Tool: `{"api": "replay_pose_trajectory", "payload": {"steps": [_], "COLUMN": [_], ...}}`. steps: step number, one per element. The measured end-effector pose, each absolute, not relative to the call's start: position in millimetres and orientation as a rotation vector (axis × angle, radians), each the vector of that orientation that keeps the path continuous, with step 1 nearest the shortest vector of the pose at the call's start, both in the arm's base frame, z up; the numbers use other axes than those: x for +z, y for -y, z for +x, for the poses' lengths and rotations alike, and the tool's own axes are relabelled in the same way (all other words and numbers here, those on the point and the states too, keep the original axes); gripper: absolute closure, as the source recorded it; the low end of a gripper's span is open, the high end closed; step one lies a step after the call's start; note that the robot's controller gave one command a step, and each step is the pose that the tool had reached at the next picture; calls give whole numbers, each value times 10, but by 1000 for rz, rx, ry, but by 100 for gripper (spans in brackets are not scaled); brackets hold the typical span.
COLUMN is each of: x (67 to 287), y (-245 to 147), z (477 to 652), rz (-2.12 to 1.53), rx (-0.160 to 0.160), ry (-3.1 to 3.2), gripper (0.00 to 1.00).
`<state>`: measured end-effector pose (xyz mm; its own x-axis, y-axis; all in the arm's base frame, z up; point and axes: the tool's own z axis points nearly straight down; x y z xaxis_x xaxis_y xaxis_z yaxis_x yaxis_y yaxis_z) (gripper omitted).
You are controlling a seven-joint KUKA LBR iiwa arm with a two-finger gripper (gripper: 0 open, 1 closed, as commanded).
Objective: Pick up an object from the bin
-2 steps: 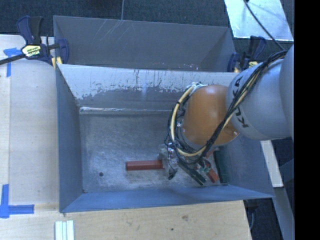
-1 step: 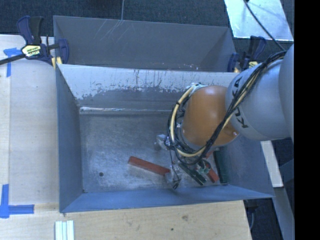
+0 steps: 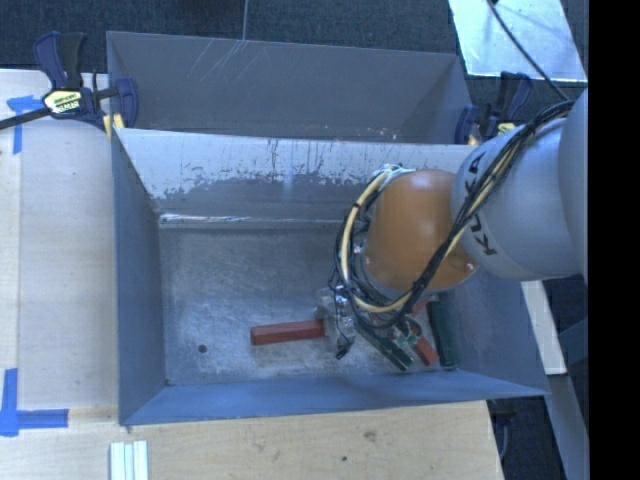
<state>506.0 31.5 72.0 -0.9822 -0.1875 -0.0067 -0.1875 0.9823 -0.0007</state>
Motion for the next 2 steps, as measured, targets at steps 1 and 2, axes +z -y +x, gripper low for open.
{"api": "replay_pose_trajectory", "payload": {"steps": [1,2], "x": [704,703], "y": [-315,-317], "z": [5044,5050], "rz": [-296,-295], "rx": [0,1], "ry": [-3125,-3124], "gripper": [0,100]}}
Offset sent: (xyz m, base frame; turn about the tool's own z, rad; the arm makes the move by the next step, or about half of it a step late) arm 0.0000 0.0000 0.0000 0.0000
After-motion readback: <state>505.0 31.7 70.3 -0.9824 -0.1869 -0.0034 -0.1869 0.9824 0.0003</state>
